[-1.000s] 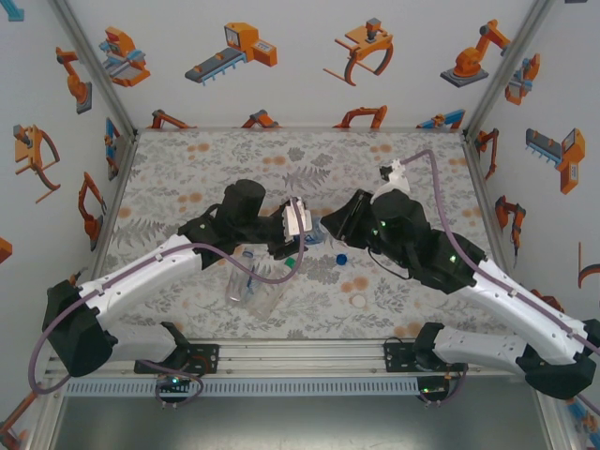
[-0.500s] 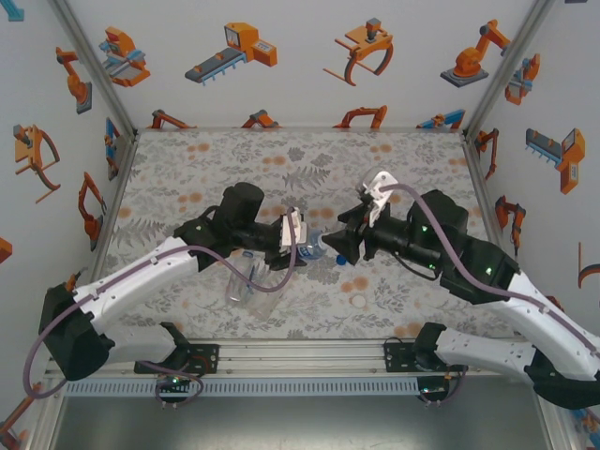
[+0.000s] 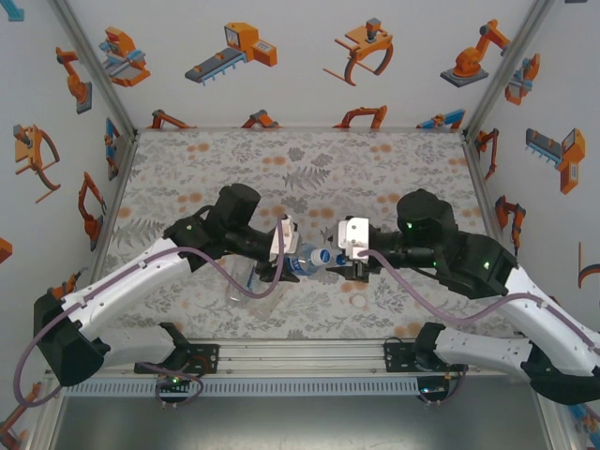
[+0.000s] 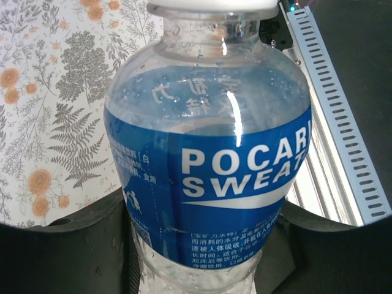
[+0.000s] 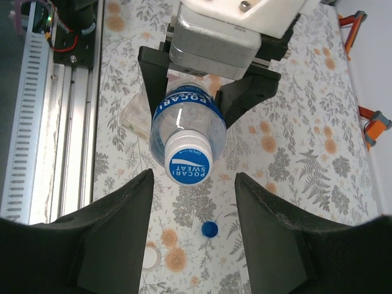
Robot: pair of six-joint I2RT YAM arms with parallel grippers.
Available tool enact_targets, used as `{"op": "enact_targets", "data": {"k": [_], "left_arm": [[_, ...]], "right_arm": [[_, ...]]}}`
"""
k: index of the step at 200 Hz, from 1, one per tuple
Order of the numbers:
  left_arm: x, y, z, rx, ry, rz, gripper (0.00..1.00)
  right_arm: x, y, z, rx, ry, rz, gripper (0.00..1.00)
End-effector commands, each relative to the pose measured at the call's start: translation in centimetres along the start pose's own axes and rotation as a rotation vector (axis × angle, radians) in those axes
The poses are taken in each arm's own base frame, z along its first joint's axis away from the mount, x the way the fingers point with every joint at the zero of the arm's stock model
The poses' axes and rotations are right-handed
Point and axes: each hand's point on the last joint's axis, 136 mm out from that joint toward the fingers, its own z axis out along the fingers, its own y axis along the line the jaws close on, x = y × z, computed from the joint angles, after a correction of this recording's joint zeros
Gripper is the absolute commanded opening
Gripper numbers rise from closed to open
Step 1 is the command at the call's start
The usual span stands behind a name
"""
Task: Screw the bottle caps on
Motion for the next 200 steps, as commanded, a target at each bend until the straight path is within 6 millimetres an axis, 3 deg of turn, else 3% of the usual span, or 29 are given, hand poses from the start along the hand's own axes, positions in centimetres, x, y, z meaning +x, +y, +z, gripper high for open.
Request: {"op": "enact_targets", "data": {"k": [1, 102, 146, 167, 200], "left_arm": [[-1.7, -0.7, -0.7, 0.030, -0.039, 0.039, 0.00], [-1.5, -0.9, -0.6, 0.037, -0.038, 0.037, 0.00], [-1.4, -0.8, -0.5, 0.038, -0.036, 0.036, 0.00], [-1.2, -0.5, -0.4, 0.025, -0.025, 0.032, 0.00], [-0.7, 0.7, 0.2, -0.036, -0.037, 0.037, 0.00]], "right_arm": [[-0.8, 0.5, 0.2, -0.041, -0.031, -0.057, 0.52], [-1.2, 0.9, 1.2, -0.094, -0.054, -0.041, 0.38], [-1.0, 0.8, 1.4, -0.089, -0.047, -0.001, 0.18], [-0.5, -0.4, 1.7, -0.019, -0.029, 0.114, 0.00], [1.2, -4.2, 2.7, 0.194, -0.026, 0.518, 0.00]]}}
